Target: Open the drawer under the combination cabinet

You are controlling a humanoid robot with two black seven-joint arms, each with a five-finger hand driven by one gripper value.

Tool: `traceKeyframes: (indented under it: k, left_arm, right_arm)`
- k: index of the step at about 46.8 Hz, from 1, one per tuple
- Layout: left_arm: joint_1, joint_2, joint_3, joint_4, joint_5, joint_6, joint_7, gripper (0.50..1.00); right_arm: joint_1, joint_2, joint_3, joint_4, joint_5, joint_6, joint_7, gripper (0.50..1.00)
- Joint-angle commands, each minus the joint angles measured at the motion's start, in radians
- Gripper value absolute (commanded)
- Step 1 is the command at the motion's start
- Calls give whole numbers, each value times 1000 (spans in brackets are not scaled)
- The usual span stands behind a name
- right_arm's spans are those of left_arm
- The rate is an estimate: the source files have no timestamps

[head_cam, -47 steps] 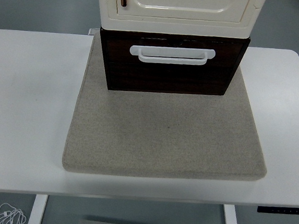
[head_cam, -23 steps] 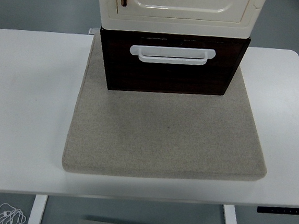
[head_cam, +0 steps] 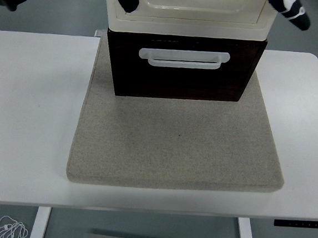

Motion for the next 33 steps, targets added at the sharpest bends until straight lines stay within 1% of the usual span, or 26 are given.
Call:
traceKeyframes:
  k: [1,5,7,12,18,23,30,33]
  left_arm:
    - [-30,10,78,-7,2,-16,-1,1000]
    - [-45,14,136,-8,2,-31,-6,1000]
    - [-56,14,162,-8,2,-48,-14,1000]
    - [-102,15,236,-5,2,-107,-27,1000]
    - [-165,14,319,-7,0,-177,-58,1000]
    - [-203,9,371,-5,-1,-223,-54,1000]
    - [-244,4,438,-8,-12,-252,-34,1000]
    - [-247,1,463,-8,-18,-257,-26,1000]
  right_arm:
    - [0,0,0,0,-1,-1,0,926]
    - [0,0,0,0,1,1,1,926]
    - [0,0,0,0,-1,1,1,926]
    - [0,0,0,0,1,1,0,926]
    - [0,0,0,0,1,1,0,926]
    - [0,0,0,0,1,1,0,928]
    - [0,0,0,0,1,1,0,926]
    - [0,0,0,0,1,-1,0,926]
